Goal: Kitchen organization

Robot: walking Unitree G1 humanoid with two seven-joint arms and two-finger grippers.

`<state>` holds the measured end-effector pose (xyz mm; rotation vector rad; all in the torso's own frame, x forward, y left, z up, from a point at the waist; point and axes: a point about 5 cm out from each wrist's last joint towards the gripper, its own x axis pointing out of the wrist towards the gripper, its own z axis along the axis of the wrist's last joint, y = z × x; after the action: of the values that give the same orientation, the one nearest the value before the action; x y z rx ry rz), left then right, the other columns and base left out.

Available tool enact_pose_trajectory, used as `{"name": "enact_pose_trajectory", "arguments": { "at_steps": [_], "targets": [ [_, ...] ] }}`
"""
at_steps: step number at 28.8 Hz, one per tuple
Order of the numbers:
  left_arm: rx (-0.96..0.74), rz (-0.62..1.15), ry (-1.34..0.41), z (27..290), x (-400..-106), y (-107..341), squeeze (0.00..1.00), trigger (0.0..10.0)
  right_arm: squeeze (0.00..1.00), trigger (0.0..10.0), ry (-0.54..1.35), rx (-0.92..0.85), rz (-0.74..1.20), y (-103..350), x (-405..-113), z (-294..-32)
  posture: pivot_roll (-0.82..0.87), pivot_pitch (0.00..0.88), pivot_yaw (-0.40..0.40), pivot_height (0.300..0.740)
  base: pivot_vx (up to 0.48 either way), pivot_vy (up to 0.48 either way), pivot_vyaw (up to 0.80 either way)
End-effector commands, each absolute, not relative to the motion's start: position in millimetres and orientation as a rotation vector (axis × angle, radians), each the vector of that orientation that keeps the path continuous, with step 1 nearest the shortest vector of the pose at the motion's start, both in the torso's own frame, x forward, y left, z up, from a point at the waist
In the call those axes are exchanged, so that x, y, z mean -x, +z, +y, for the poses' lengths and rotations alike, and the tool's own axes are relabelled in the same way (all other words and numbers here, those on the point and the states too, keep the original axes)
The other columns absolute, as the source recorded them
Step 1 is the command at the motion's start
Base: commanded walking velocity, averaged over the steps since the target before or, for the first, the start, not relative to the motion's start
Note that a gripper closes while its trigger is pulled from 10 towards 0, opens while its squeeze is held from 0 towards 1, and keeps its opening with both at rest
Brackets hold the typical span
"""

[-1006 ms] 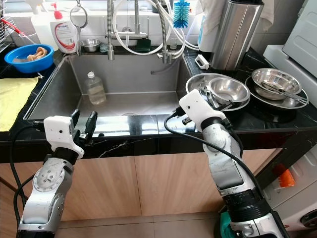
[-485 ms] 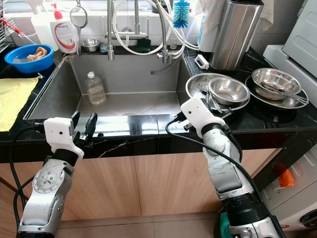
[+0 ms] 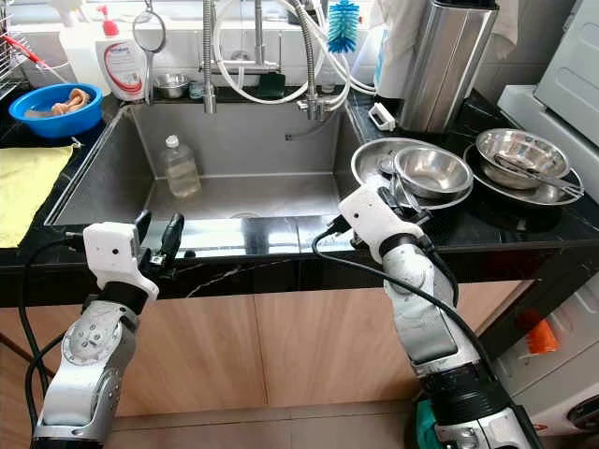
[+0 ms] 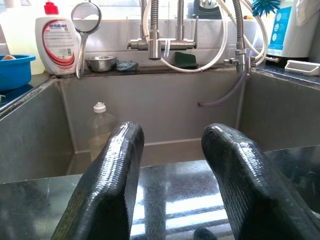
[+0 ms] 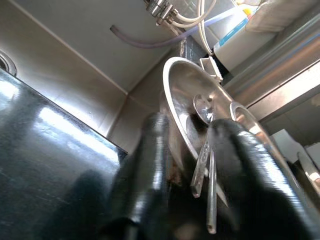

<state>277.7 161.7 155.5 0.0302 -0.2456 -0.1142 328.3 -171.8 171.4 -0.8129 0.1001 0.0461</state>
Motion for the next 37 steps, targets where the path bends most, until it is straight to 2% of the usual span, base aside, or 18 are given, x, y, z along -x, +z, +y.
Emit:
{"name": "enact_pose_trajectory", "arguments": {
  "at_steps": [1, 8, 9, 29, 30, 31, 37],
  "targets": [
    [-0.026, -0.226, -0.125, 159, -279, 152, 0.00, 10.0, 1.00, 10.0, 0.054, 0.864, 0.047, 183, -329, -167, -0.07, 0.000, -0.035, 0.706, 0.000, 0.000, 0.00],
    [-0.021, -0.225, -0.128, 159, -279, 152, 0.00, 10.0, 0.98, 10.0, 0.061, 0.923, 0.053, 184, -329, -167, -0.07, 0.000, -0.038, 0.706, 0.000, 0.000, 0.00],
    [-0.020, -0.225, -0.127, 159, -279, 152, 0.00, 10.0, 0.00, 10.0, 0.063, 0.965, 0.073, 182, -328, -169, -0.07, 0.000, -0.038, 0.706, 0.000, 0.000, 0.00],
    [-0.013, -0.216, -0.128, 159, -278, 150, 0.00, 10.0, 0.00, 10.0, 0.025, 1.034, 0.125, 183, -327, -178, -0.07, 0.000, -0.040, 0.706, 0.000, 0.000, 0.00],
    [-0.013, -0.216, -0.128, 159, -278, 150, 0.00, 10.0, 0.00, 8.9, 0.033, 1.032, 0.120, 183, -327, -177, -0.07, 0.000, -0.040, 0.706, 0.000, 0.000, 0.00],
    [-0.015, -0.216, -0.130, 159, -278, 150, 0.00, 10.0, 0.00, 0.0, 0.040, 1.033, 0.114, 183, -327, -175, -0.07, 0.000, -0.040, 0.706, 0.000, 0.000, 0.00],
    [-0.013, -0.212, -0.133, 159, -278, 149, 0.00, 10.0, 0.00, 0.0, 0.043, 1.033, 0.114, 184, -328, -174, -0.07, 0.000, -0.039, 0.706, 0.000, 0.000, 0.00]
  ]
}}
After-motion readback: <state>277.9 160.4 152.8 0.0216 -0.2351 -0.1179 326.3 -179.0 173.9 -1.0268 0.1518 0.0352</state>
